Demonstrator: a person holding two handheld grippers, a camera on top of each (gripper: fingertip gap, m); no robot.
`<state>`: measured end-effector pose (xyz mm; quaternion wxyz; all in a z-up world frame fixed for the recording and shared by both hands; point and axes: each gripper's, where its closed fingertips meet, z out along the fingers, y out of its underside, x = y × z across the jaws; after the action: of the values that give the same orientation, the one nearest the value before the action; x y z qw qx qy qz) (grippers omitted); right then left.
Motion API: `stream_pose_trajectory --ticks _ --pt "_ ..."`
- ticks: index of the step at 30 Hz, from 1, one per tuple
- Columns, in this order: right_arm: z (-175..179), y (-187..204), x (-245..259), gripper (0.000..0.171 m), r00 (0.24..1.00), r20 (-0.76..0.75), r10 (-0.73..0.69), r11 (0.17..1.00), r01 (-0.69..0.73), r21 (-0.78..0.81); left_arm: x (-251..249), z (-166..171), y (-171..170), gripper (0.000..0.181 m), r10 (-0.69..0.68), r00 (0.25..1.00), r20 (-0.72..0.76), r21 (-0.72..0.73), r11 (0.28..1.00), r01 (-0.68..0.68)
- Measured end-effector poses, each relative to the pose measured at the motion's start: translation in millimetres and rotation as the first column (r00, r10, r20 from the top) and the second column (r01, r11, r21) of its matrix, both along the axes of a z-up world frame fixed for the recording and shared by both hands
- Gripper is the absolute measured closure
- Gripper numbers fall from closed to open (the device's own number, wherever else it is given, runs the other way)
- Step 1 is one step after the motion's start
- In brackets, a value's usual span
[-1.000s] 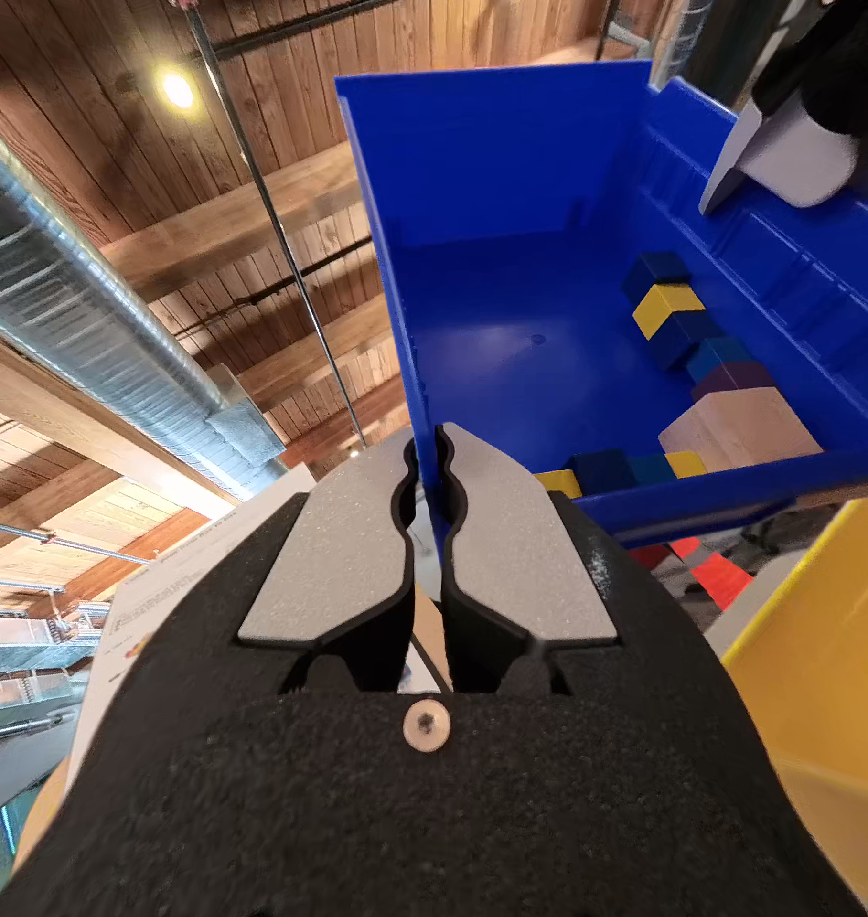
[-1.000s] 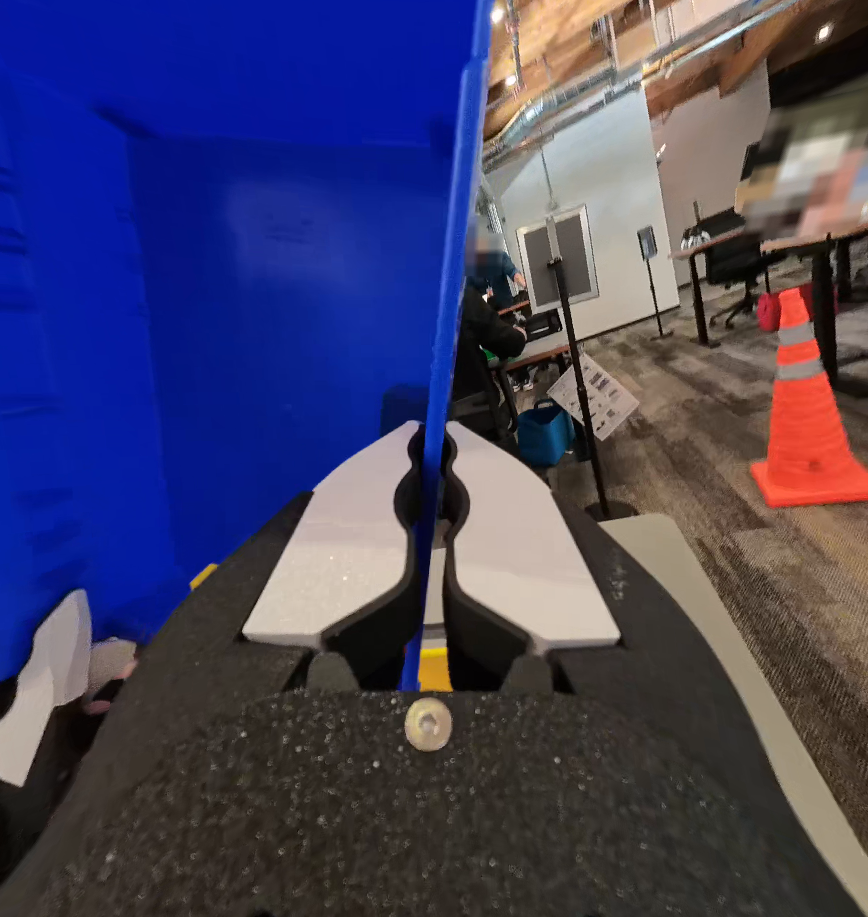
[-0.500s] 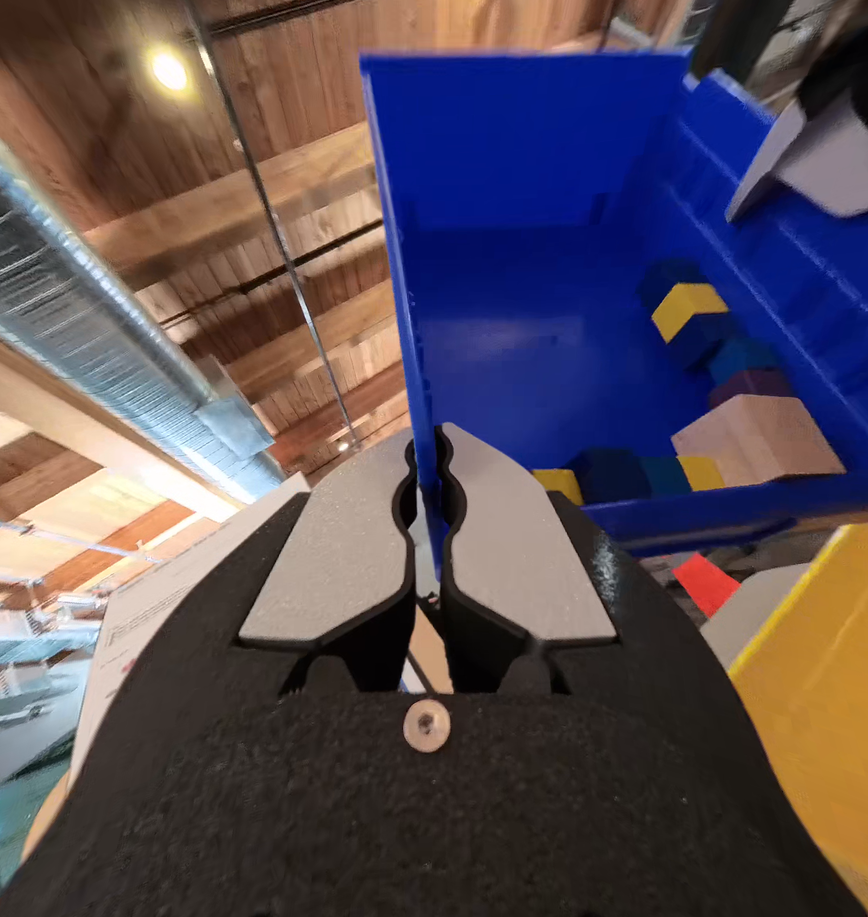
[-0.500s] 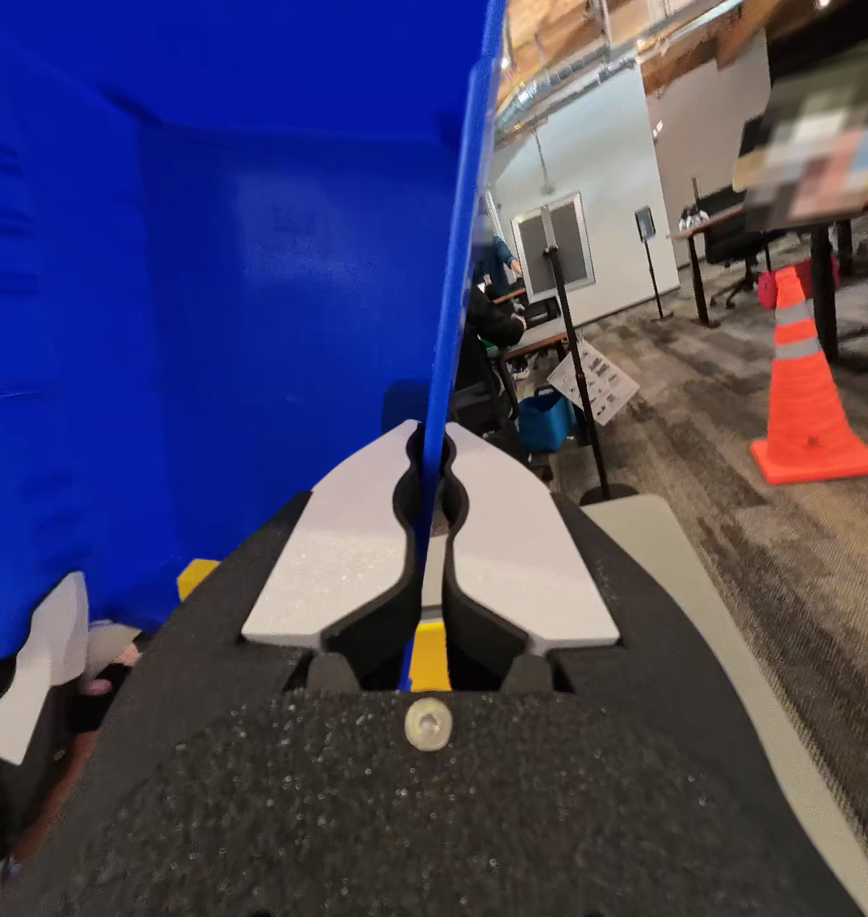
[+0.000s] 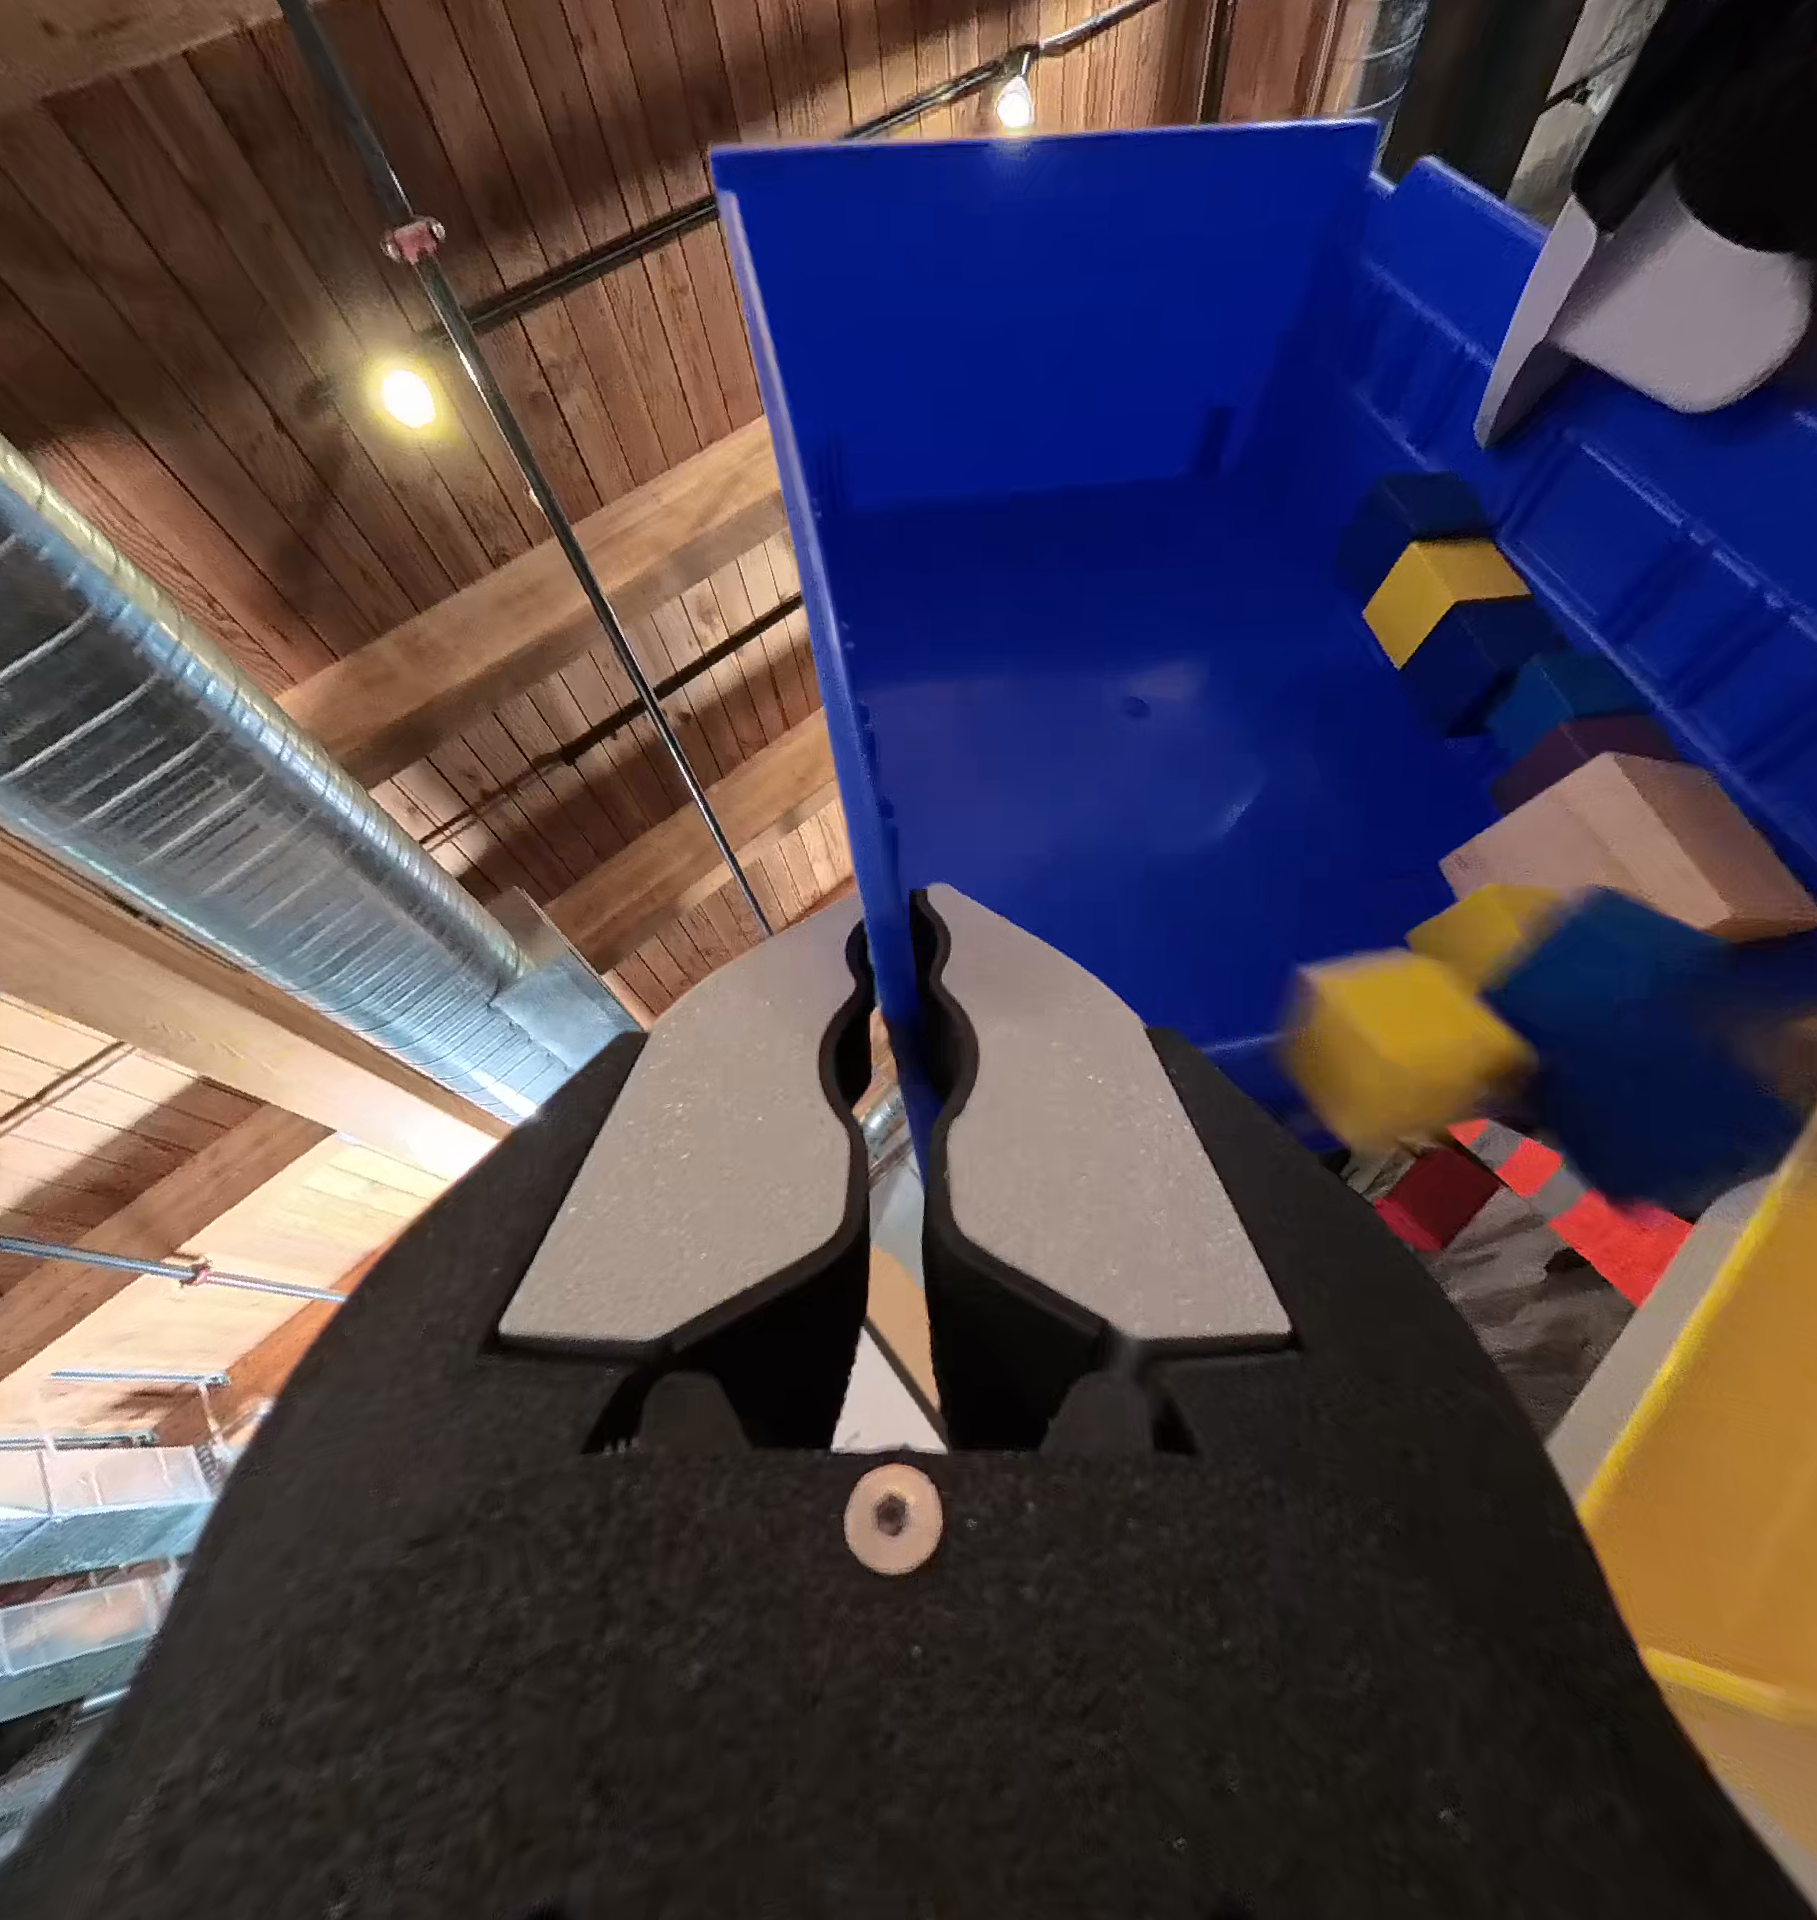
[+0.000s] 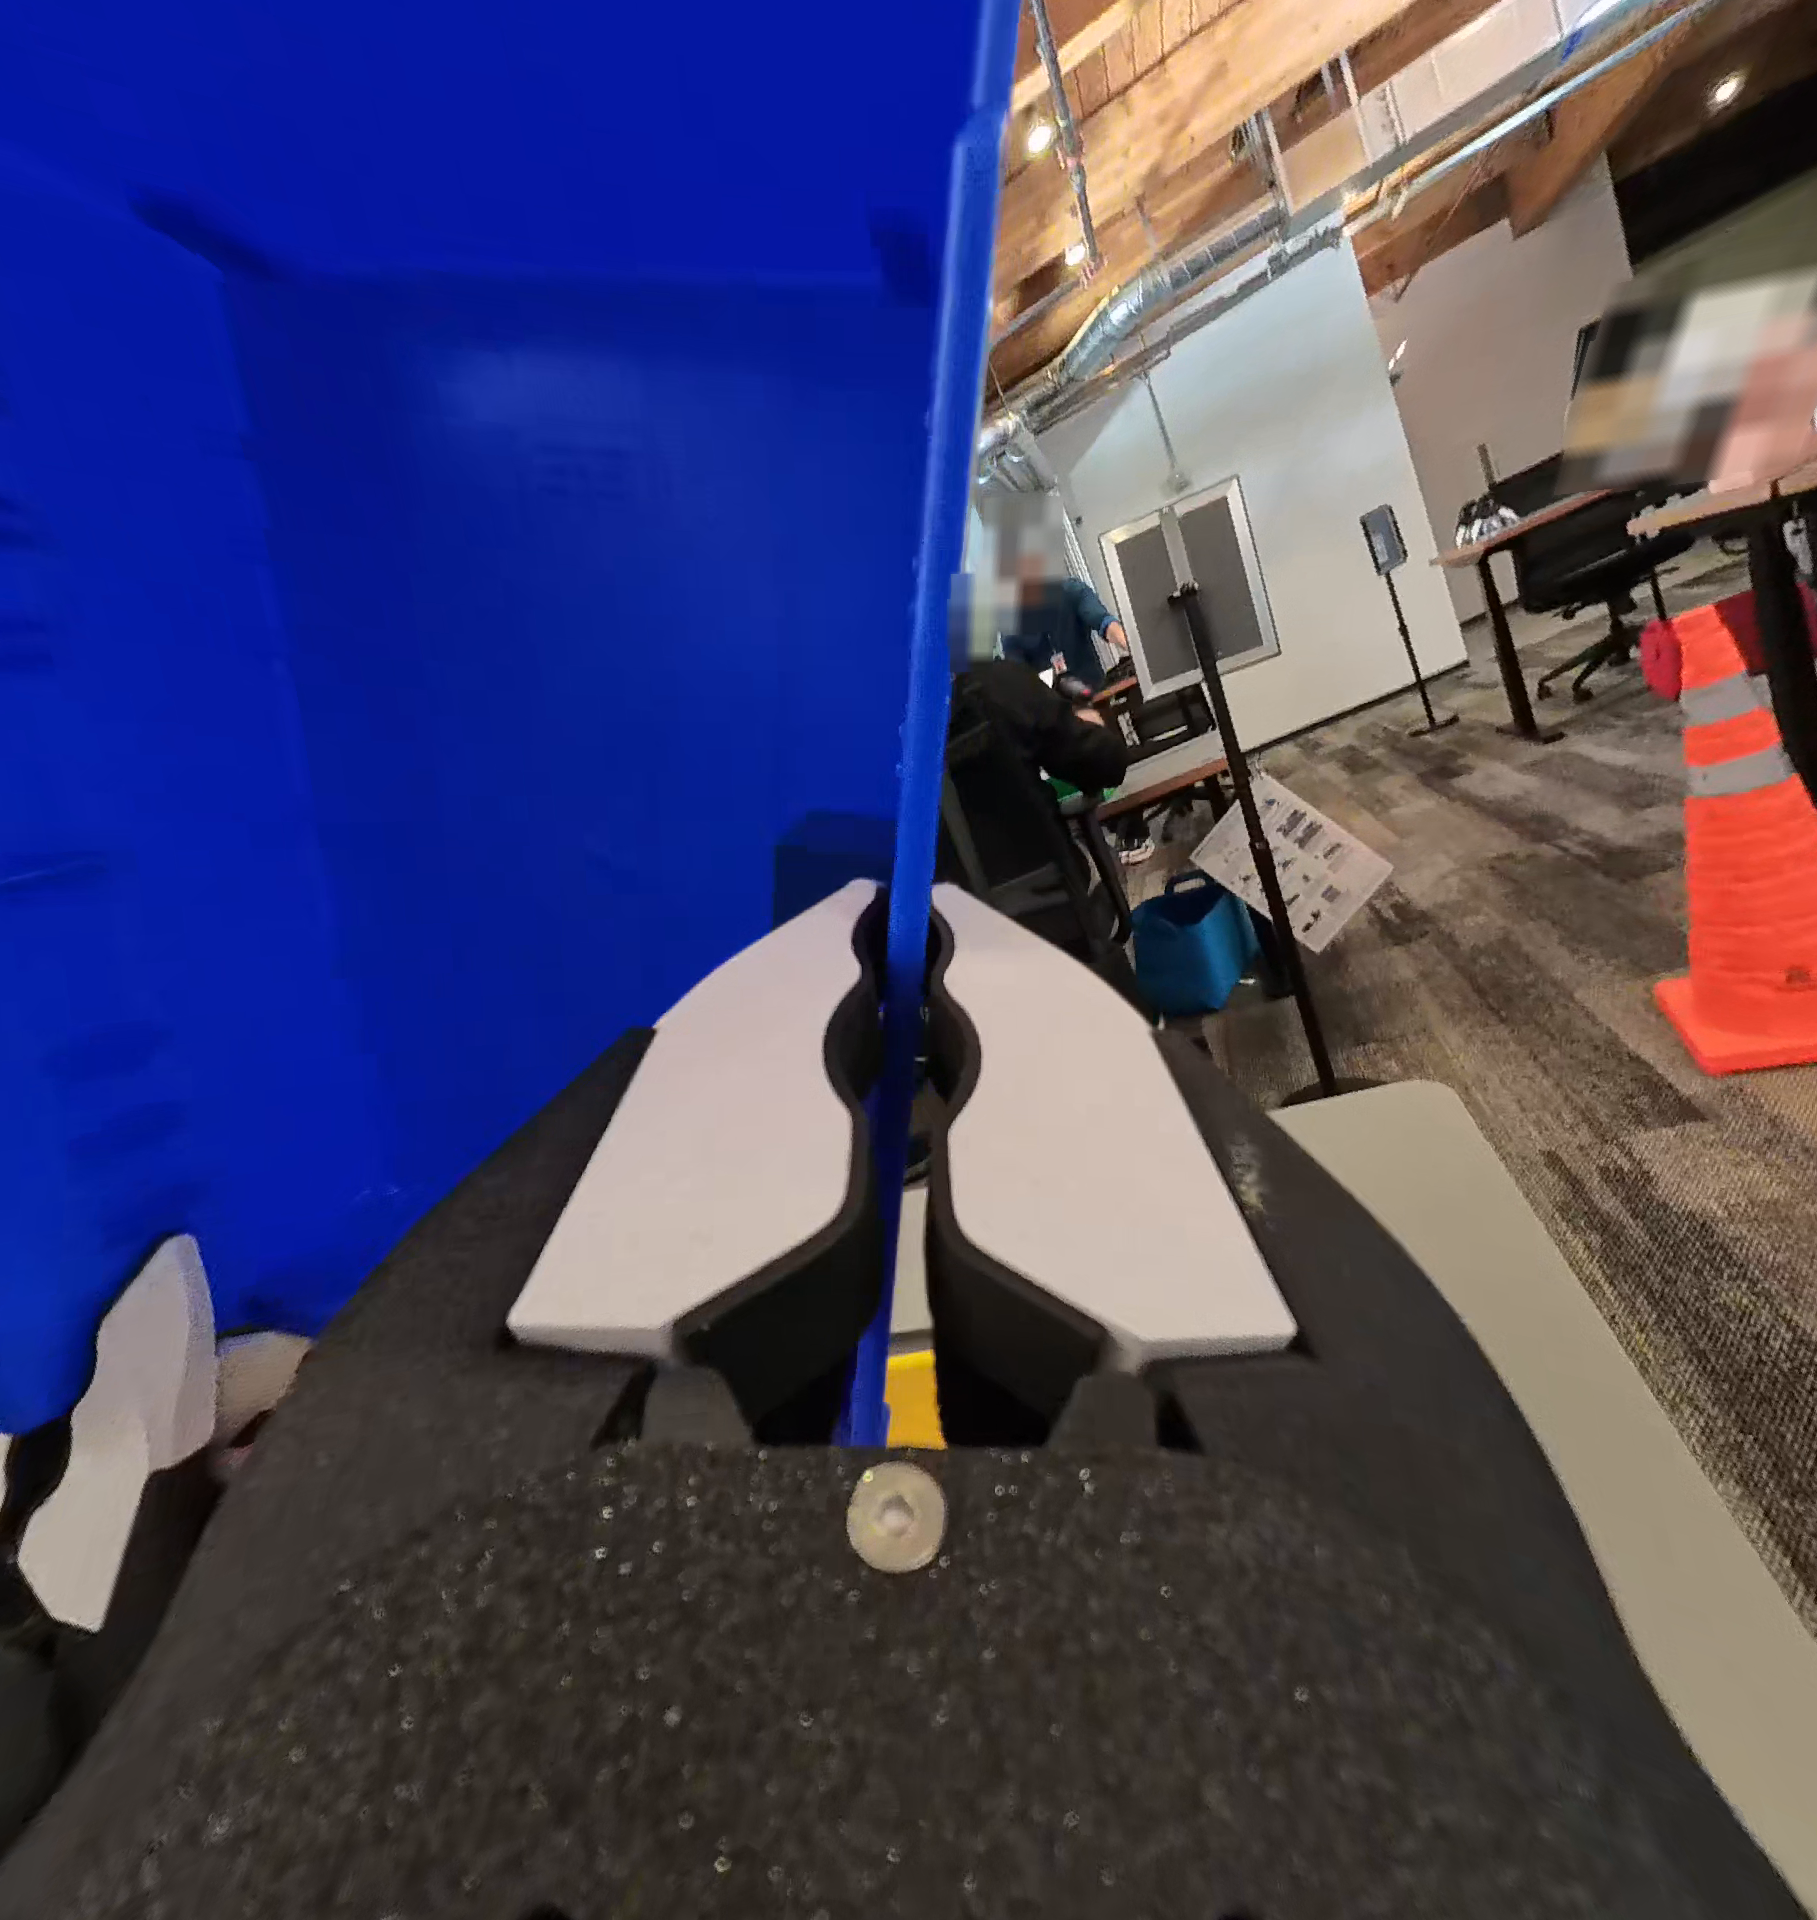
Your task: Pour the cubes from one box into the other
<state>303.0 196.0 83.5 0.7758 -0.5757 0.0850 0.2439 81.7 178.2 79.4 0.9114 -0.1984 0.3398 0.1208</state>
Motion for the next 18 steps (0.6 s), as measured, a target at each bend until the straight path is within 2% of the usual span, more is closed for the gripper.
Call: stream_pose_trajectory --ticks 6,8,10,12,14,16,18 --pt "-12 7 5 0.167 1.000 -0.004 0.003 0.999 -0.003 -0.052 5 -11 8 0.177 -0.004 1.000 -0.018 -0.040 0.999 0.003" --pt "-6 4 7 0.168 1.000 -0.017 0.000 0.999 -0.001 -0.034 7 -14 6 0.176 -0.001 1.000 -0.022 -0.036 0.999 0.001" --pt "-5 2 3 0.167 0.998 0.054 -0.024 1.000 0.024 -0.010 5 -10 4 0.176 -0.006 1.000 0.006 -0.025 1.000 0.007" --pt "-4 0 4 0.167 1.000 0.008 -0.007 1.000 0.007 -0.024 4 -9 9 0.176 0.001 1.000 0.006 -0.043 0.999 -0.001" --pt "-3 1 0 0.167 0.996 0.084 -0.029 0.999 0.031 -0.021 1 -10 11 0.177 -0.002 1.000 0.025 -0.064 0.998 0.003" --pt "-3 2 3 0.167 1.000 0.007 0.002 1.000 -0.001 -0.026 3 -11 11 0.176 -0.001 1.000 0.013 -0.062 0.998 0.002" --pt "-3 4 1 0.167 1.000 0.022 -0.003 0.999 0.004 -0.035 2 -12 13 0.176 0.002 1.000 0.023 -0.070 0.998 -0.001"
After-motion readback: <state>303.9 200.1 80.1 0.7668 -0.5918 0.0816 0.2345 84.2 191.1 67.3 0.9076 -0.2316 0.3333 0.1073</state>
